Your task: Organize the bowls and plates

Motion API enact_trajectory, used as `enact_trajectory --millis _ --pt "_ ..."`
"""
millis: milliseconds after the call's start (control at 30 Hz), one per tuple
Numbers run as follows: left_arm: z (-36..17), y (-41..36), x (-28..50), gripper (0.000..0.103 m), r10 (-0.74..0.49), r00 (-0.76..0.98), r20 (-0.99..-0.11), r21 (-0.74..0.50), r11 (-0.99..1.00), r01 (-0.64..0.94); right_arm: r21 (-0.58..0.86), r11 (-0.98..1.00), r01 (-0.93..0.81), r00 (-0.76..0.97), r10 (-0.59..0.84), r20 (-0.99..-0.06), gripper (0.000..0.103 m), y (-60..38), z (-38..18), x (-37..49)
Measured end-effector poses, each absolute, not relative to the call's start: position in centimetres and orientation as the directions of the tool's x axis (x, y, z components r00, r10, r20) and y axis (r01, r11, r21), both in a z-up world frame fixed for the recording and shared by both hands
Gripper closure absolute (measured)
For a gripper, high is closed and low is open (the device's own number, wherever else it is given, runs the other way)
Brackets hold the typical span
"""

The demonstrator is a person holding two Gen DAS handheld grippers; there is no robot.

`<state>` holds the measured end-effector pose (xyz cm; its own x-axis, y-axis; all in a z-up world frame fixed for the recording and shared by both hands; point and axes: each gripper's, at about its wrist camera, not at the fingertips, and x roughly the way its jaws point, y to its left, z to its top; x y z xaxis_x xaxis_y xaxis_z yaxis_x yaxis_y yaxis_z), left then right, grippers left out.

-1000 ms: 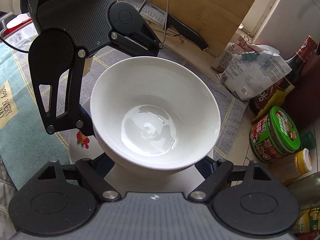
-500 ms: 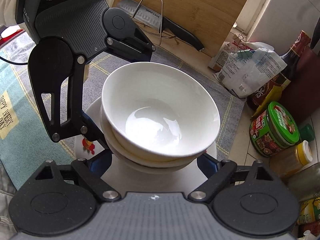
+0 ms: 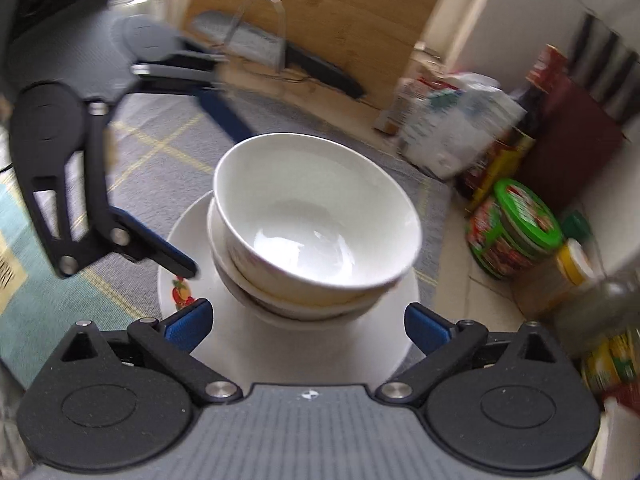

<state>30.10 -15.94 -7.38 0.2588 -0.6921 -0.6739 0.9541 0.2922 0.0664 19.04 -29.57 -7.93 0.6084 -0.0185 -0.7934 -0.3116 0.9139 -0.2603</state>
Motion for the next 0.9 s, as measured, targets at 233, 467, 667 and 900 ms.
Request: enact_trajectory --millis 233,467,667,900 --pt "-7.4 -11.4 27.2 0.002 -0.565 0.508 -0.651 0.105 0.595 0.797 -0.2 0.975 0.095 0.535 -0.22 -0.816 0.0 -28.0 -7.8 16.1" --pt "-5.0 -9.4 24.6 0.002 -0.334 0.648 -0.684 0.075 0.852 0.518 -0.12 0.948 0.296 0.481 -0.256 -0.839 0.0 -27.0 -7.8 13.9" --pt "-2.7 -9.5 20.3 0.002 -0.235 0.657 -0.716 0.044 0.924 0.379 -0.077 0.952 0.298 0.51 -0.226 -0.83 0.0 -27.3 -5.9 10.9" --pt "-1.0 -10.7 14.8 0.002 -0.212 0.668 -0.713 0.033 0.942 0.334 -0.098 0.956 0.277 0.562 -0.244 -0.791 0.0 -27.6 -3.8 6.8"
